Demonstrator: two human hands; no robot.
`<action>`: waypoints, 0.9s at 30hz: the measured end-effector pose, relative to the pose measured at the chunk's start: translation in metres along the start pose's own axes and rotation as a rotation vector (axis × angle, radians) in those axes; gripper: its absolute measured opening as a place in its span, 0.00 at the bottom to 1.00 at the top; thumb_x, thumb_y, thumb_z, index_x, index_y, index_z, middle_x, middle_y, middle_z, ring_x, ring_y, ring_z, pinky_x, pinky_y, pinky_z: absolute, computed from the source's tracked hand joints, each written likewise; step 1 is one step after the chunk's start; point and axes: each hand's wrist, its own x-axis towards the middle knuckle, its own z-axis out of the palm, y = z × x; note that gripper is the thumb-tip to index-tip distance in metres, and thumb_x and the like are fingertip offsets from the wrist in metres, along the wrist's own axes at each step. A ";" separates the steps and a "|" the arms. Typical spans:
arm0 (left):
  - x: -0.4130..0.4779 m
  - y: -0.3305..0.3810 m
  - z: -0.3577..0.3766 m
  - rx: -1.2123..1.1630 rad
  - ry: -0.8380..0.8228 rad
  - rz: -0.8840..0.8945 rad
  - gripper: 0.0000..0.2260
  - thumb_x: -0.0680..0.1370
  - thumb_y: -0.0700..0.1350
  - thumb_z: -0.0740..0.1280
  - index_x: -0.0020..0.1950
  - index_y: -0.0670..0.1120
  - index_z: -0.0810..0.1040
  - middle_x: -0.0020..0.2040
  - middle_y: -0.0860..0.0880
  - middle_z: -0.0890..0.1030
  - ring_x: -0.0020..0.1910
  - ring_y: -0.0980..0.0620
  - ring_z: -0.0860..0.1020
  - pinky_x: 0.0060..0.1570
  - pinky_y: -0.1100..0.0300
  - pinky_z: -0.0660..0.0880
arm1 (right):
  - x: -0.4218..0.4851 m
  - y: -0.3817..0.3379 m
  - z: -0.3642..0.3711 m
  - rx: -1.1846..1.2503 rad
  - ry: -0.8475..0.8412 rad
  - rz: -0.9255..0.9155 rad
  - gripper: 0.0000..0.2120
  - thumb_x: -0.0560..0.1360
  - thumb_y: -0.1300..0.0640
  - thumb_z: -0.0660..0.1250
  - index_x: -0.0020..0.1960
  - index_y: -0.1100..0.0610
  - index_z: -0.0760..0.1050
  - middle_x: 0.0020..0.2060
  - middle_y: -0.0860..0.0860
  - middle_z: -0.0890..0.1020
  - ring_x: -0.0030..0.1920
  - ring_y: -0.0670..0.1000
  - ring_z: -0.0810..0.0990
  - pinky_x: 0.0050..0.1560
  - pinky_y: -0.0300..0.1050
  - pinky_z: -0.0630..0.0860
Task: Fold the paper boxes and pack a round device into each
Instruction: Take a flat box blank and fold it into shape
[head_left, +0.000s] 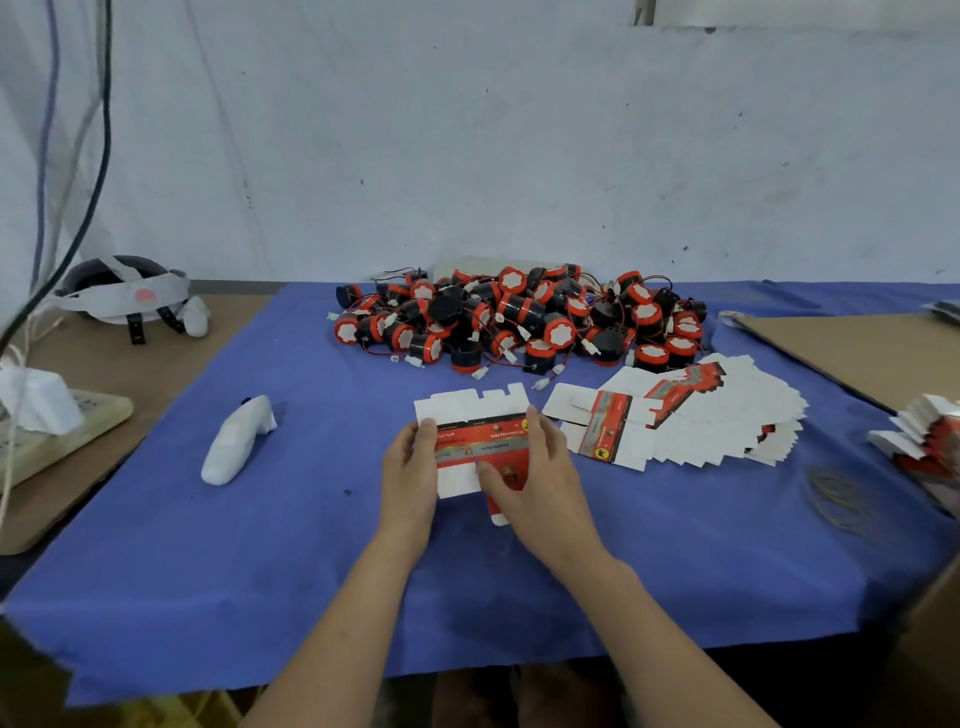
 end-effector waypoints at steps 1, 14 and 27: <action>0.000 0.001 -0.001 -0.005 -0.002 -0.009 0.10 0.84 0.50 0.60 0.50 0.51 0.80 0.42 0.55 0.86 0.42 0.57 0.84 0.35 0.66 0.77 | 0.000 0.000 0.001 0.029 -0.043 0.014 0.40 0.78 0.36 0.62 0.80 0.43 0.43 0.78 0.42 0.53 0.75 0.52 0.64 0.71 0.56 0.72; -0.002 0.004 0.000 0.009 -0.228 -0.009 0.13 0.83 0.53 0.60 0.56 0.52 0.83 0.51 0.50 0.86 0.51 0.50 0.85 0.49 0.56 0.80 | -0.001 0.001 -0.002 0.190 -0.117 0.094 0.46 0.74 0.35 0.68 0.81 0.45 0.47 0.79 0.40 0.45 0.73 0.47 0.65 0.64 0.36 0.72; -0.011 -0.009 0.007 0.313 -0.386 0.158 0.09 0.84 0.51 0.61 0.56 0.52 0.79 0.48 0.56 0.85 0.48 0.56 0.83 0.43 0.65 0.79 | 0.001 0.003 -0.005 0.326 0.030 0.152 0.41 0.77 0.38 0.67 0.81 0.46 0.50 0.78 0.42 0.56 0.59 0.32 0.65 0.36 0.18 0.68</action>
